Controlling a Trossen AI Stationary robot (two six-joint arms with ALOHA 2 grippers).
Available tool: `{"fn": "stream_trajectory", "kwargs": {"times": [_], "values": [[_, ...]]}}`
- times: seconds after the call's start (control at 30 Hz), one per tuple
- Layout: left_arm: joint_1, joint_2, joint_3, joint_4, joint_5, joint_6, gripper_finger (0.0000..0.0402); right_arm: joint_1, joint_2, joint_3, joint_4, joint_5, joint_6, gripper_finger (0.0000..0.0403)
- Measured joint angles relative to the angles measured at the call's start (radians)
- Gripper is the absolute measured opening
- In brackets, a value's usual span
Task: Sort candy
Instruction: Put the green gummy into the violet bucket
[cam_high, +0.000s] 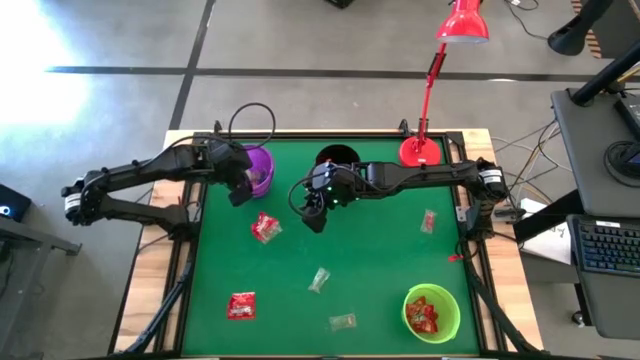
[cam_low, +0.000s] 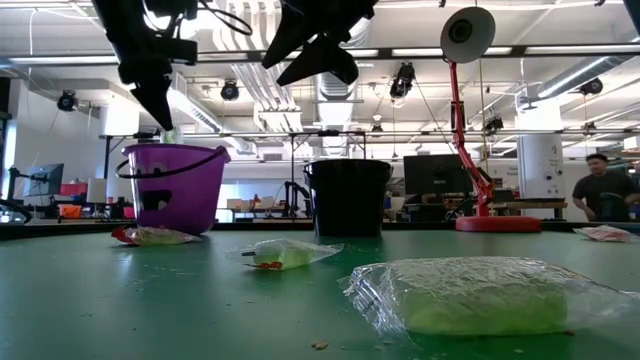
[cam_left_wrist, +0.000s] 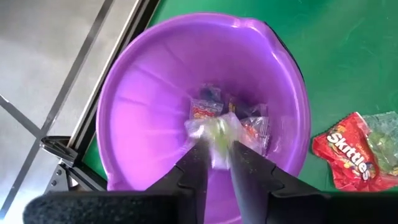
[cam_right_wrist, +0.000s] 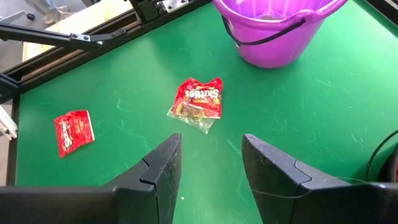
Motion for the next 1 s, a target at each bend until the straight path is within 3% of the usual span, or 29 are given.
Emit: {"fn": "stream_trajectory", "kwargs": {"times": [0.4,0.57,0.7,1.0], "values": [[-0.001,0.0,0.0,0.001,0.008,-0.027,0.011,0.0,0.0,0.0,-0.034,-0.005,0.009,0.016],[-0.001,-0.007,0.0,0.013,0.038,-0.035,0.0117,0.003,0.001,-0.003,-0.113,-0.139,-0.021,0.016],[-0.001,-0.013,0.0,0.045,0.056,-0.026,0.0116,0.024,0.01,-0.032,-0.14,-0.158,-0.068,0.016],[-0.003,-0.034,0.0,0.092,0.154,-0.091,0.0115,0.046,0.081,-0.068,0.07,-0.159,-0.304,0.016]]}}
